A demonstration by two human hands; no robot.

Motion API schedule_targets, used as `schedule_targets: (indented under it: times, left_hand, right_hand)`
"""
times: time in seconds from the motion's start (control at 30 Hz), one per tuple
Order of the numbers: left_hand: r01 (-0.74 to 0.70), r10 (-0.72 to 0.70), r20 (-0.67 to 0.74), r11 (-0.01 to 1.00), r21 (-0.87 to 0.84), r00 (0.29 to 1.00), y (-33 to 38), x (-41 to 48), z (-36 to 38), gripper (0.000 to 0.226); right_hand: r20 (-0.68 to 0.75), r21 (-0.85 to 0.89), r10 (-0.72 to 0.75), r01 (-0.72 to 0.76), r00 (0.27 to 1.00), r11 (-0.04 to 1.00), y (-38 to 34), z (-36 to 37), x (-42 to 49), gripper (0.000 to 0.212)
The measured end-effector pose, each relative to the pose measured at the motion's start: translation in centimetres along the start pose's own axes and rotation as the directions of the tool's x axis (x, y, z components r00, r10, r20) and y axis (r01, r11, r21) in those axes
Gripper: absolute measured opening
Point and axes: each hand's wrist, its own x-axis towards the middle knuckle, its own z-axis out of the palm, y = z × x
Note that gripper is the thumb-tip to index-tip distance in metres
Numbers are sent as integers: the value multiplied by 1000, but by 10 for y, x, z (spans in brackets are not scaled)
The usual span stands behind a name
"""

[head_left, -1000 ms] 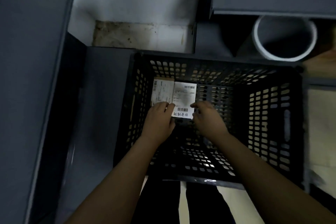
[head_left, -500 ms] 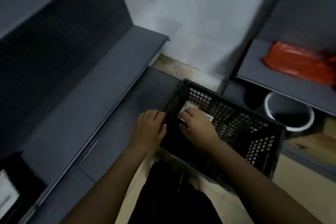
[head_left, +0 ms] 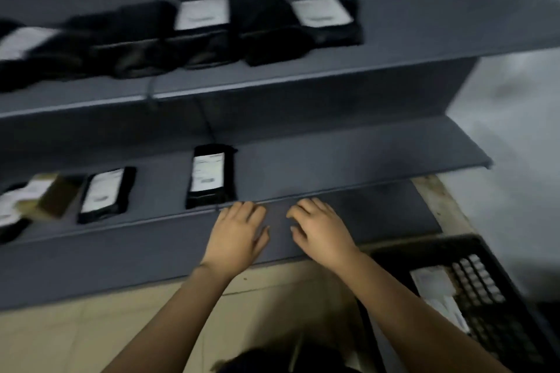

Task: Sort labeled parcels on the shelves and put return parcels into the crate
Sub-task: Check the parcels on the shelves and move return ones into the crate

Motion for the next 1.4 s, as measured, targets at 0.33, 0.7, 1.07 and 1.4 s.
schedule_targets:
  times: [0.33, 0.7, 1.07, 1.4]
  left_hand:
    - [451, -422, -190, 881, 142, 886, -196, -180, -106, 32]
    - [719, -601, -411, 645, 258, 686, -335, -328, -225, 31]
    - [866, -675, -543, 370, 338, 500, -470, -395, -307, 34]
    - [920, -667, -638, 224, 321, 385, -592, -442, -347, 38]
  right_hand:
    - [87, 99, -520, 512, 850, 853, -250, 71, 131, 24]
    - [11, 214, -813, 793, 582, 570, -512, 97, 228, 26]
    - [-122, 273, -933, 916, 337, 295, -713, 136, 320, 26]
    - [-179, 301, -951, 935, 251, 191, -856, 180, 402, 25]
